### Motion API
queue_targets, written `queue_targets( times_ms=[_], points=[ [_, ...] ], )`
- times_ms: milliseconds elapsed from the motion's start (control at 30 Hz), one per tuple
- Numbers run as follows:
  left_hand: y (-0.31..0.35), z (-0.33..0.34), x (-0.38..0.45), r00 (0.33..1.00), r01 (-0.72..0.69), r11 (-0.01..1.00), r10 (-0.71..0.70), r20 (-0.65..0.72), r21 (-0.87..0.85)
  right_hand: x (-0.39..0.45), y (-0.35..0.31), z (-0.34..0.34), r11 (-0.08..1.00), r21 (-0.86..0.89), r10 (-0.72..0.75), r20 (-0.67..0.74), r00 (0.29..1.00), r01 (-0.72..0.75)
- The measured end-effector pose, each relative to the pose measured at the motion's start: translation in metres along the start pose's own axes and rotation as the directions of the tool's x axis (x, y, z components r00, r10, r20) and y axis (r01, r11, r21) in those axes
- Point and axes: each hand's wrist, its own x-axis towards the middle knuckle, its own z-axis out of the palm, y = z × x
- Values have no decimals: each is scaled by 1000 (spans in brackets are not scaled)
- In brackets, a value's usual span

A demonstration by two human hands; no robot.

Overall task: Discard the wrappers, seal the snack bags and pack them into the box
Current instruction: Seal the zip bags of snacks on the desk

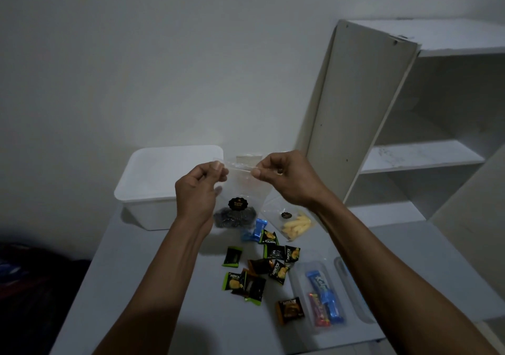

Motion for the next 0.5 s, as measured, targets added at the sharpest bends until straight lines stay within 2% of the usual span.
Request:
queue_targets(
  times_ms=[100,300,400,500],
  points=[
    [-1,-2,2,999,-18,999,16,46,51,-1,0,6,1000,-13,-10,-59,998,10],
    [-3,-7,3,983,-13,991,-11,182,132,-7,-8,3,973,197,101,110,989,-121],
    [-5,-4,0,972,-58,984,17,234,171,-2,-12,1,980,128,130,155,979,-150],
    [-9,-1,1,981,-85,980,51,186,179,-1,-12,1,983,78,146,204,968,-165]
  ],
)
